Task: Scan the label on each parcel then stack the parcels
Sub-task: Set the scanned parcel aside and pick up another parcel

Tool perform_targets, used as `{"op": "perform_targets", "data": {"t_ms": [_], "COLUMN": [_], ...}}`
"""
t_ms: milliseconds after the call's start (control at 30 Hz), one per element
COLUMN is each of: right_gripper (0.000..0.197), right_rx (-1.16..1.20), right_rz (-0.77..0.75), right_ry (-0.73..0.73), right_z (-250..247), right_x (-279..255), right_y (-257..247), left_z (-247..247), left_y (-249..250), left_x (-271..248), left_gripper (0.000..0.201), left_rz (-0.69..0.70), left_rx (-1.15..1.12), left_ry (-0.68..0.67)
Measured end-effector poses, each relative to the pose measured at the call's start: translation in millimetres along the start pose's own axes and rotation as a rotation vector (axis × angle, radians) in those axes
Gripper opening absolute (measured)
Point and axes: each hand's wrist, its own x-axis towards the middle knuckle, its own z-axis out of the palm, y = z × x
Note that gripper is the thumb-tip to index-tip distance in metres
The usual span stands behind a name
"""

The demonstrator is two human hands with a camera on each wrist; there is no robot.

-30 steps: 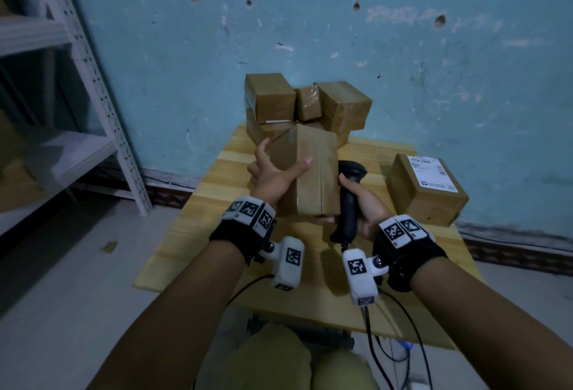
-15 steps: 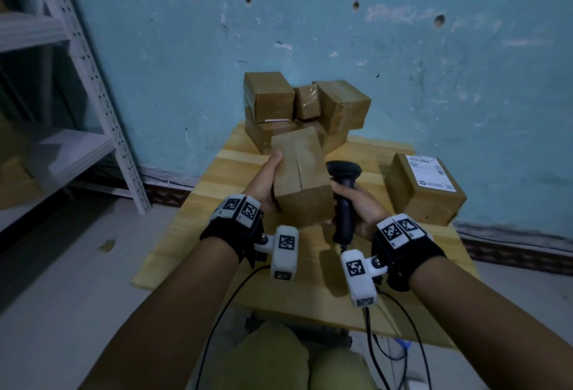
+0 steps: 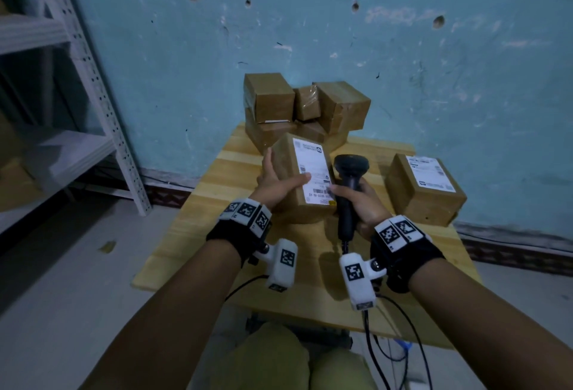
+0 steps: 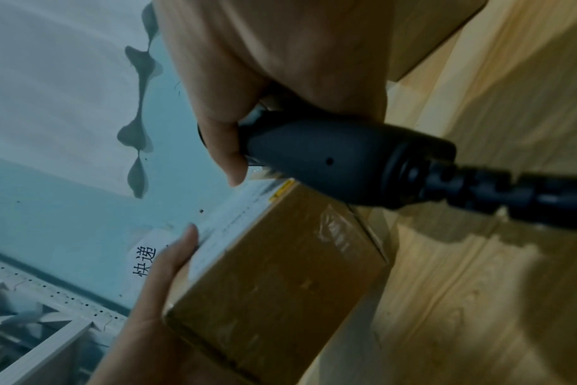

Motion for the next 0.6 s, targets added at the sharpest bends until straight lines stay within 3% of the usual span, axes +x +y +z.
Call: {"op": "perform_targets", "data": {"t_ms": [233,433,600], "right_gripper": [0.015,0.026,0.027], "right_rx": [0.119,0.171,0.174], "right_rz": [0.013,0.003,0.028], "right_ry": [0.017,-0.026,-0.02], "right_z": [-8.7,-15.3,-18.3], "right_x": [2.0,3.3,4.9], "right_y": [-4.3,1.3,3.2], "left_z": [-6.4,-9.1,-6.6], "left_y": [-7.0,-0.3,5.3], "left_x": [-5.5,-13.3,-16.2], "left_gripper": [0.102,0.099,0.103], "left_rz": [0.014,0.077,0.084], "left_rx": [-0.38,-0.49,-0.56], "left_ry": [-0.12,-0.268,-0.25]}}
